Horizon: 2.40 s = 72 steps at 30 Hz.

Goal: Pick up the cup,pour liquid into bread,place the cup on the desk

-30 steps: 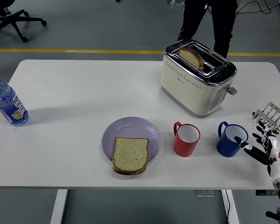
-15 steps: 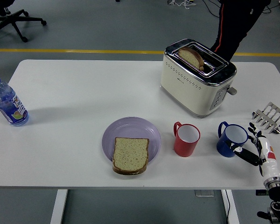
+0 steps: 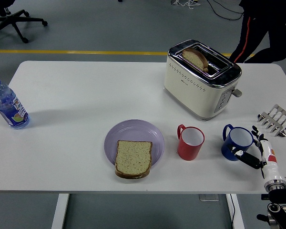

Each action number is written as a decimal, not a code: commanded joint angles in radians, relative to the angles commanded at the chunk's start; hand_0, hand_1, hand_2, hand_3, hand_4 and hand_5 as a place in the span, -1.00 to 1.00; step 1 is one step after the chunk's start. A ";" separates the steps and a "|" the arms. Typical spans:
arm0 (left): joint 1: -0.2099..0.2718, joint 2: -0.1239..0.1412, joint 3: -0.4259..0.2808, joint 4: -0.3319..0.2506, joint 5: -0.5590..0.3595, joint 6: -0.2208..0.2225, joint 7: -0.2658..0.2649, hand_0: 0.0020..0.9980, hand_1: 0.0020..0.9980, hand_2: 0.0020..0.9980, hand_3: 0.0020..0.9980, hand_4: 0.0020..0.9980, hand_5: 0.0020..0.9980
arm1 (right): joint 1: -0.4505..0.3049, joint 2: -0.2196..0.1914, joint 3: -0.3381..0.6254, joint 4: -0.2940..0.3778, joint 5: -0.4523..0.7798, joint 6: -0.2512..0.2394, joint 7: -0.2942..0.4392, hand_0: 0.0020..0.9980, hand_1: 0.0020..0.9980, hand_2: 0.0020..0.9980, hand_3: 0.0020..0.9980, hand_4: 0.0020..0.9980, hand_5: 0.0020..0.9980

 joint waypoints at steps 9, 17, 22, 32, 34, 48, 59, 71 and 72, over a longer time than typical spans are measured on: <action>0.004 -0.001 -0.001 0.000 0.007 -0.002 0.002 0.36 0.49 0.51 0.30 -0.18 1.00 | 0.011 0.008 -0.006 -0.025 0.002 -0.012 0.011 0.95 0.74 0.92 1.00 1.00 -0.55; 0.003 -0.001 0.011 0.000 -0.006 -0.001 -0.001 0.36 0.49 0.51 0.30 -0.18 1.00 | 0.030 0.013 -0.007 -0.051 0.007 -0.009 0.014 0.94 0.73 0.91 0.99 1.00 -0.56; 0.000 -0.001 0.008 0.000 -0.006 -0.001 -0.001 0.36 0.49 0.51 0.30 -0.18 1.00 | 0.040 0.016 -0.008 -0.061 0.006 -0.011 0.015 0.93 0.73 0.91 0.99 1.00 -0.56; -0.003 0.000 0.007 0.000 -0.007 -0.001 -0.002 0.36 0.49 0.51 0.30 -0.18 1.00 | 0.061 0.025 -0.006 -0.093 0.007 -0.009 0.016 0.93 0.72 0.89 0.99 1.00 -0.56; -0.004 -0.001 0.006 0.000 -0.006 -0.001 -0.001 0.36 0.49 0.51 0.30 -0.18 1.00 | 0.065 0.026 -0.007 -0.099 0.011 -0.009 0.019 0.92 0.71 0.87 0.98 1.00 -0.55; -0.006 -0.001 0.001 0.000 -0.002 0.000 -0.001 0.36 0.49 0.51 0.30 -0.18 1.00 | 0.076 0.028 -0.015 -0.114 0.062 -0.032 0.053 0.82 0.54 0.66 0.80 1.00 -0.56; -0.006 -0.002 -0.001 0.000 0.000 0.000 -0.001 0.36 0.49 0.51 0.30 -0.18 1.00 | 0.085 0.025 -0.032 -0.128 0.052 -0.043 0.037 0.66 0.43 0.54 0.68 0.97 -0.59; -0.008 -0.002 0.004 0.000 -0.004 -0.001 0.000 0.36 0.49 0.51 0.30 -0.18 1.00 | 0.091 0.024 -0.038 -0.137 0.065 -0.065 0.044 0.45 0.32 0.48 0.65 0.91 -0.62; -0.008 -0.002 0.006 0.000 -0.006 -0.001 0.000 0.36 0.49 0.51 0.30 -0.18 1.00 | 0.092 0.024 -0.038 -0.140 0.067 -0.066 0.045 0.45 0.32 0.48 0.65 0.91 -0.62</action>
